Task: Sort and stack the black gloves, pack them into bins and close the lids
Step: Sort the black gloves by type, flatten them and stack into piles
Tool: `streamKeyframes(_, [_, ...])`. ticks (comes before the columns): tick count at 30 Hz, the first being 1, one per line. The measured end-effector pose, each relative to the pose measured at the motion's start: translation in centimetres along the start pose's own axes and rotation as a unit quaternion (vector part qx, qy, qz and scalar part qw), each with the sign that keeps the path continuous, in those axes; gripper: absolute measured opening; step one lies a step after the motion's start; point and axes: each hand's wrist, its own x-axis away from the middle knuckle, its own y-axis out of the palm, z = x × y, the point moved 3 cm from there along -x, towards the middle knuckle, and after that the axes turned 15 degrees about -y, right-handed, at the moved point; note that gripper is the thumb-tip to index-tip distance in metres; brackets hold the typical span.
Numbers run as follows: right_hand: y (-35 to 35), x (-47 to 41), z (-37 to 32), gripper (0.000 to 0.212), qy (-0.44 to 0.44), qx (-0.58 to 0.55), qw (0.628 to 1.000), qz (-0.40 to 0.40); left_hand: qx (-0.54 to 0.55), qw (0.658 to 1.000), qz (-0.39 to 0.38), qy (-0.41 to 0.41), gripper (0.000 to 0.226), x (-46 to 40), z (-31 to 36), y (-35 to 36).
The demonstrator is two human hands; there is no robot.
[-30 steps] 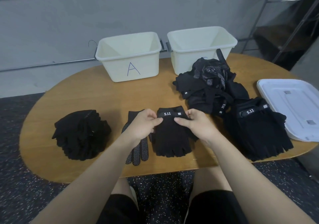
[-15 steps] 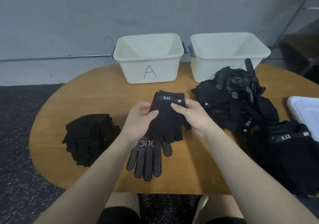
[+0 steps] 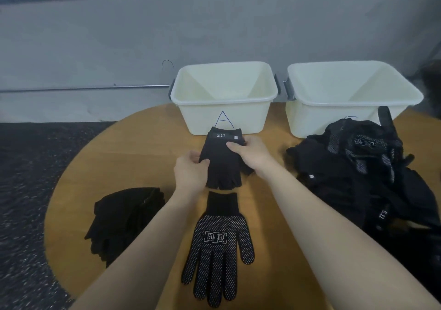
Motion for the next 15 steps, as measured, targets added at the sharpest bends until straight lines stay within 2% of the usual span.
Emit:
streamKeyframes(7, [0.8,-1.6,0.7,0.019,-0.046,0.102,0.993,-0.030,-0.013,0.998,0.055,0.013,0.016,-1.4,-1.2,-0.2])
streamKeyframes(12, [0.3,-0.8,0.3,0.021,-0.054,0.179,0.981,-0.054,-0.051,0.995,0.066,0.059,0.022,-1.1,-1.9,0.4])
streamKeyframes(15, [-0.1,0.6,-0.1,0.039,-0.091,0.219,0.969,-0.066,-0.101,0.982,0.092,0.127,0.033,-0.6,-2.3,0.5])
